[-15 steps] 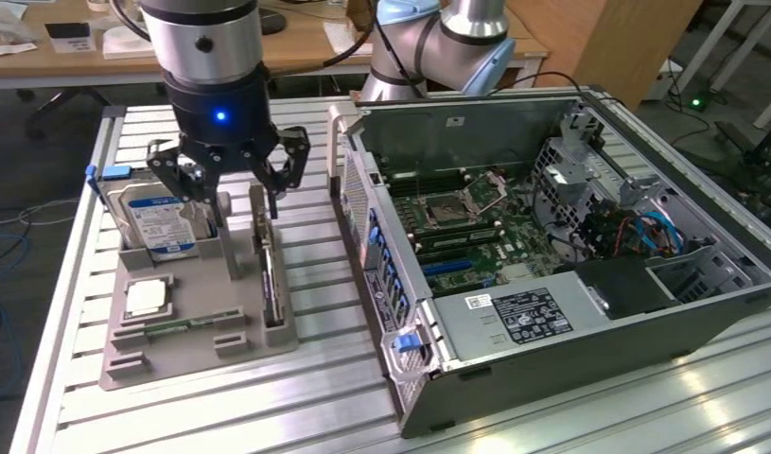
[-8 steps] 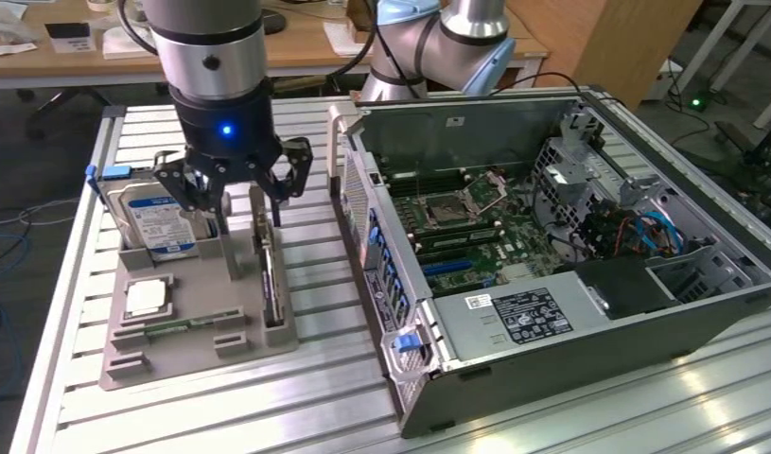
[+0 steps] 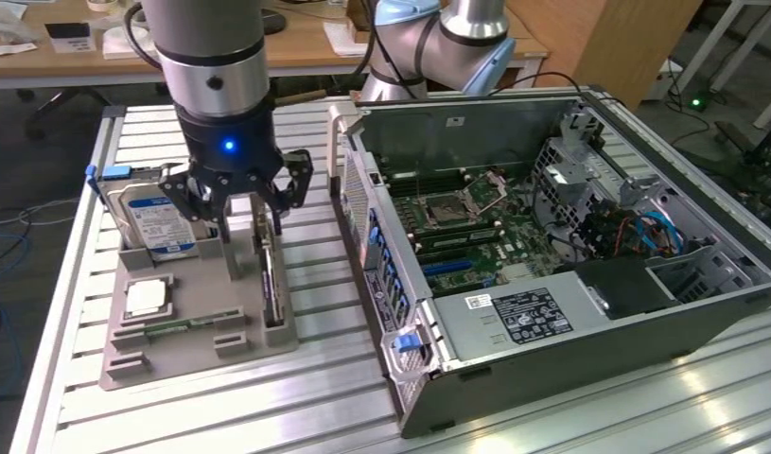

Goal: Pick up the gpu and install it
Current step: 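Pick up the gpu and move the gpu toward the slot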

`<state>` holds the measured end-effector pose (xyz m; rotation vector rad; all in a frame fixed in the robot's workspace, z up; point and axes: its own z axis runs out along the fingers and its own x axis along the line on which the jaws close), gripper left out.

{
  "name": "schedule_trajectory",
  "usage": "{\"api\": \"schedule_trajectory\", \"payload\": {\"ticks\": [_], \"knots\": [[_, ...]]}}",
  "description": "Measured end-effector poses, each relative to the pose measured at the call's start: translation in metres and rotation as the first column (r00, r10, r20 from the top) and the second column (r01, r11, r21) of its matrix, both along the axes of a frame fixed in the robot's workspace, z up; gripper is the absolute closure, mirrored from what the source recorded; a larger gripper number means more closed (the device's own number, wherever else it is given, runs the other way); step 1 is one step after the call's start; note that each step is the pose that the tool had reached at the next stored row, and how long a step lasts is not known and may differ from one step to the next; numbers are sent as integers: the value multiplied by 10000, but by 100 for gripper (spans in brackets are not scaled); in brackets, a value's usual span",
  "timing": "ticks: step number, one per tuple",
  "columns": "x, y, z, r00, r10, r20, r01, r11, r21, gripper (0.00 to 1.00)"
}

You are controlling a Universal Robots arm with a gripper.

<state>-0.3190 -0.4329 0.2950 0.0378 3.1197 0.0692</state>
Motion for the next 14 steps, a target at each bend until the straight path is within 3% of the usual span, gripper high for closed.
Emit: {"api": "schedule_trajectory", "payload": {"ticks": [5, 14], "knots": [[0, -38, -92, 9999, -152, 63, 152, 9999, 2, 40], [22, -51, -254, 9999, -113, 45, 113, 9999, -6, 40]]}}
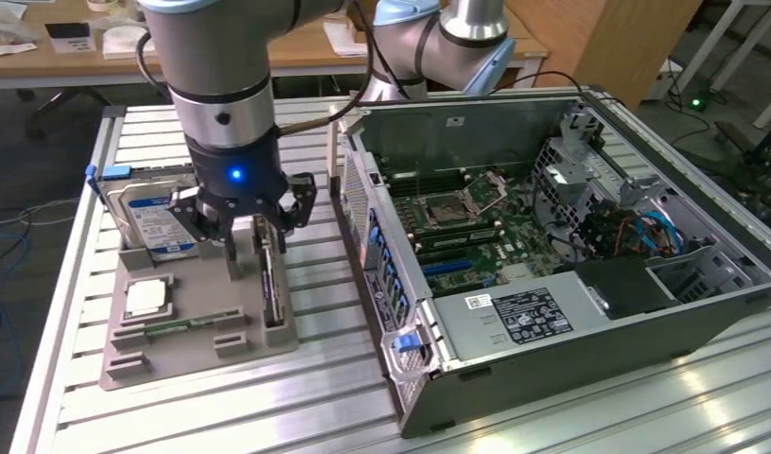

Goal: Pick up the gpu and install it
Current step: 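Pick up the gpu and move the gpu toward the slot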

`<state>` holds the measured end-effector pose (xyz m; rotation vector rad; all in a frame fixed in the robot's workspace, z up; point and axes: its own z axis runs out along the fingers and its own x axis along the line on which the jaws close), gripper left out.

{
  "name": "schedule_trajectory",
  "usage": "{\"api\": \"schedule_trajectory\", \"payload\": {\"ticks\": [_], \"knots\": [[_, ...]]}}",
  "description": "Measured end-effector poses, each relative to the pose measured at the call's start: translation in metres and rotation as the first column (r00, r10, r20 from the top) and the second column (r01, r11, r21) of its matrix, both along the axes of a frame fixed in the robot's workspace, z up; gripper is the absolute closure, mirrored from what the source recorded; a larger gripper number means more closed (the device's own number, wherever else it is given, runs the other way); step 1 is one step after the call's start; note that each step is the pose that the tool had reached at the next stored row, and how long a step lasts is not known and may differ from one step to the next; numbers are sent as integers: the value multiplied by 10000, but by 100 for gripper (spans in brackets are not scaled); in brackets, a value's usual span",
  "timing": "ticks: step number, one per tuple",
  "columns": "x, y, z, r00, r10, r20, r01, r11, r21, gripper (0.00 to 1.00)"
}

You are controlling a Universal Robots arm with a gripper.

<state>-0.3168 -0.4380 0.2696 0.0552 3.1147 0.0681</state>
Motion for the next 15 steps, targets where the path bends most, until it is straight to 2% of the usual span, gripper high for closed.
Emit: {"api": "schedule_trajectory", "payload": {"ticks": [4, 10, 15], "knots": [[14, 0, -73, 10000, 85, -22, -85, 10000, -7, 40], [18, -25, -184, 9999, 111, -24, -111, 9999, -4, 40], [26, -26, -273, 9999, 110, -25, -110, 9999, -4, 40]]}}
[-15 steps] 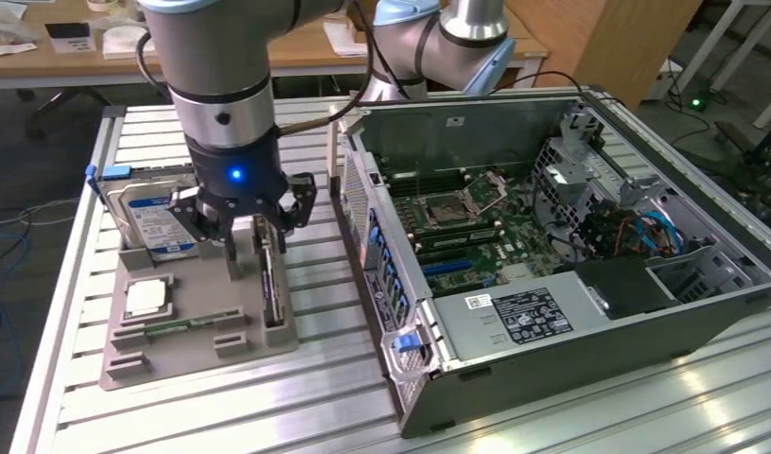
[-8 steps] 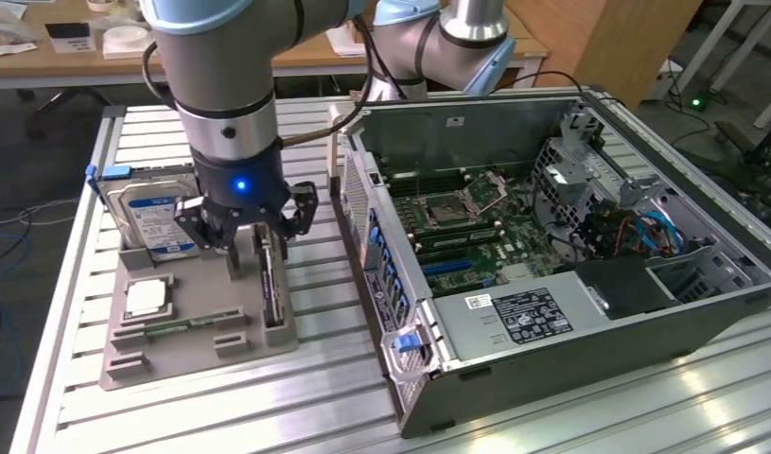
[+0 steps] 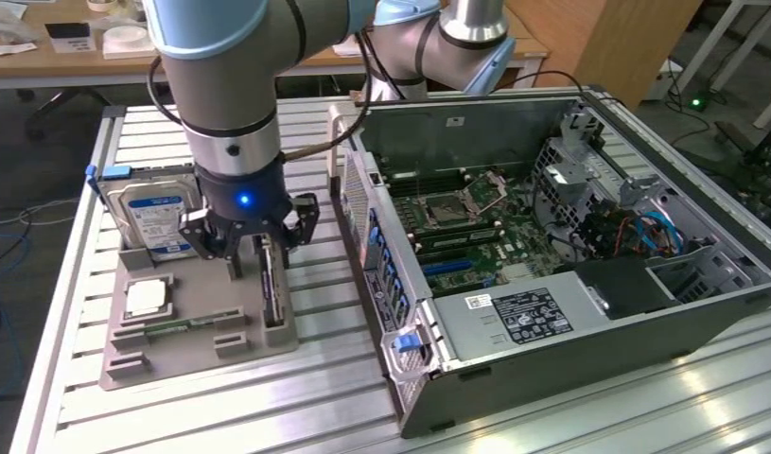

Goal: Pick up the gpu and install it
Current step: 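Pick up the gpu and move the gpu toward the slot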

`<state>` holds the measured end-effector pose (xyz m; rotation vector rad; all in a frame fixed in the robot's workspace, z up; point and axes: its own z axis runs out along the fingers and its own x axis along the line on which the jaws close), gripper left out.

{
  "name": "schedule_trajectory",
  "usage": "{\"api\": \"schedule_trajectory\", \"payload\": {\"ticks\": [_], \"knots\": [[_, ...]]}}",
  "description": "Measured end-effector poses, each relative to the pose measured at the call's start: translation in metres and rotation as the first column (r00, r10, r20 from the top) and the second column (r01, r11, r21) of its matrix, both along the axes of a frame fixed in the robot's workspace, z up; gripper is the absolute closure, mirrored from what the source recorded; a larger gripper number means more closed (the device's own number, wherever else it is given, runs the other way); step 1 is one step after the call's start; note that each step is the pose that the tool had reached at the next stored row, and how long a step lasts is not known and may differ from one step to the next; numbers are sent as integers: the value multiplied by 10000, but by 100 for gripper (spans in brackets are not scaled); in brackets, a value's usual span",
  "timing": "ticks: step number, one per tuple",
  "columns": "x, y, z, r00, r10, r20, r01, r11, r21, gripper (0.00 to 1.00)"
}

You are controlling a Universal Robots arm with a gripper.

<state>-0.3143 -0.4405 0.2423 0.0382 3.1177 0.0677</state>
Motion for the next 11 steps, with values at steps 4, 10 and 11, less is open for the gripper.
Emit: {"api": "schedule_trajectory", "payload": {"ticks": [4, 10, 11], "knots": [[7, 0, -74, 10000, 1, 1, -1, 10000, 1, 40], [12, 22, -182, 10000, 1, 0, -1, 10000, 0, 40], [11, 27, -201, 10000, 1, 0, -1, 10000, -1, 40]]}}
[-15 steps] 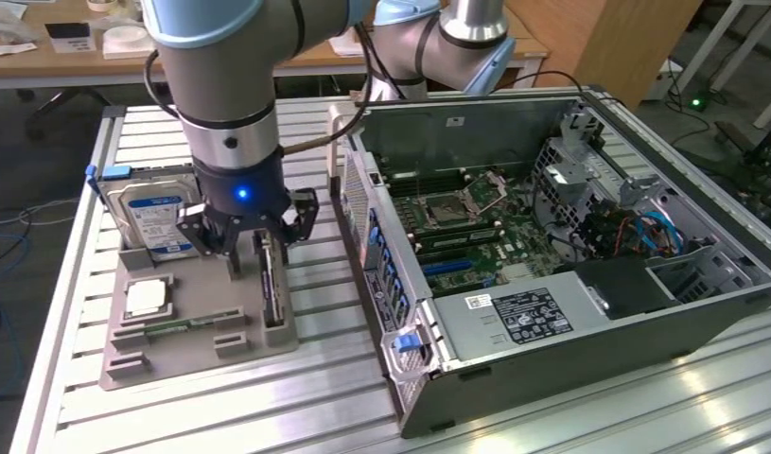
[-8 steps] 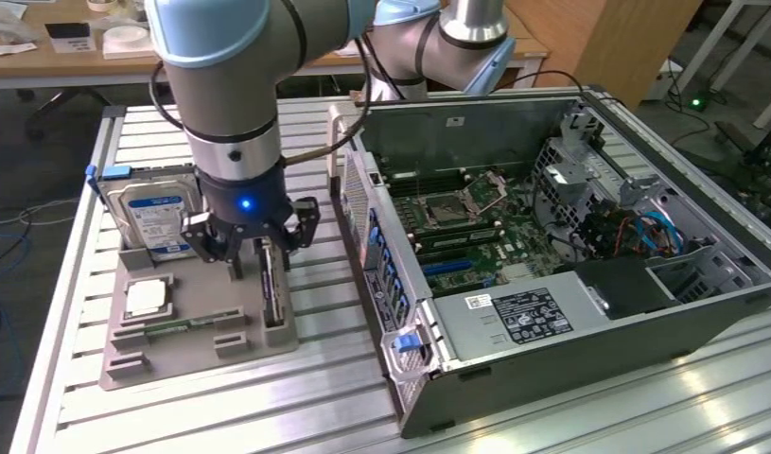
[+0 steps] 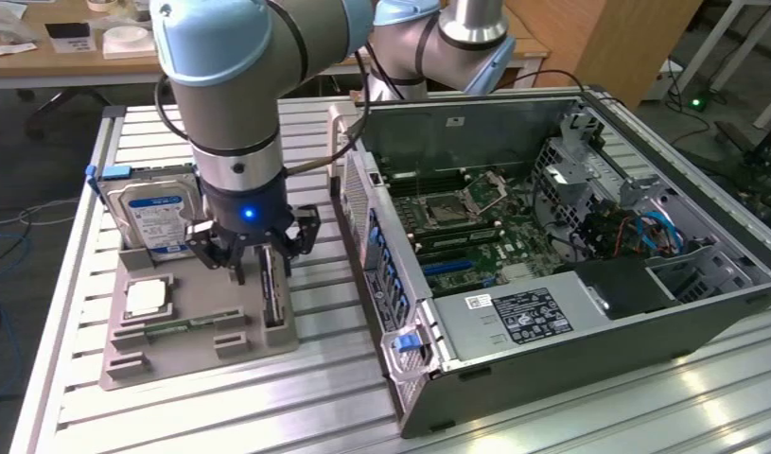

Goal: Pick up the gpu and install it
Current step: 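Pick up the gpu and move the gpu toward the slot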

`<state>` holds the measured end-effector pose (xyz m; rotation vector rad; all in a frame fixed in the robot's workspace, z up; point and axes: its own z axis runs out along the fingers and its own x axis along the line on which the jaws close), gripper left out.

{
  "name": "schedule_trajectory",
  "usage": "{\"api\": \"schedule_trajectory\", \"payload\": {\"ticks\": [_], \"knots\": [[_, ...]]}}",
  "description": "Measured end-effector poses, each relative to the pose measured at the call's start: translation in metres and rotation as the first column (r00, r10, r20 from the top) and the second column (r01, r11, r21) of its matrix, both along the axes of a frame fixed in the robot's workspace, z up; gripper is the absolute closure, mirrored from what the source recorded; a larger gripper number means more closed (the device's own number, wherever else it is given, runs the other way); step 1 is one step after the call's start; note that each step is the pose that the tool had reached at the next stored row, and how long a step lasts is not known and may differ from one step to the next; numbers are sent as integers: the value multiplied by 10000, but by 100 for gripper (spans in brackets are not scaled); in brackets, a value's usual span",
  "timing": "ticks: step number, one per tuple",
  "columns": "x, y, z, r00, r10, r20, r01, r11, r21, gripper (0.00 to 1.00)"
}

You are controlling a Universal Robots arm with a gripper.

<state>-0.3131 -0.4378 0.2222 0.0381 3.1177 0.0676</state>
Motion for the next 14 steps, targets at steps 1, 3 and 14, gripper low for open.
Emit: {"api": "schedule_trajectory", "payload": {"ticks": [1, 3, 14], "knots": [[0, 7, -18, 10000, 0, 0, 0, 10000, 1, 40], [1, 23, -54, 10000, 1, 1, -1, 10000, 1, 40], [0, 43, -96, 10000, -3, 1, 3, 10000, -10, 40]]}}
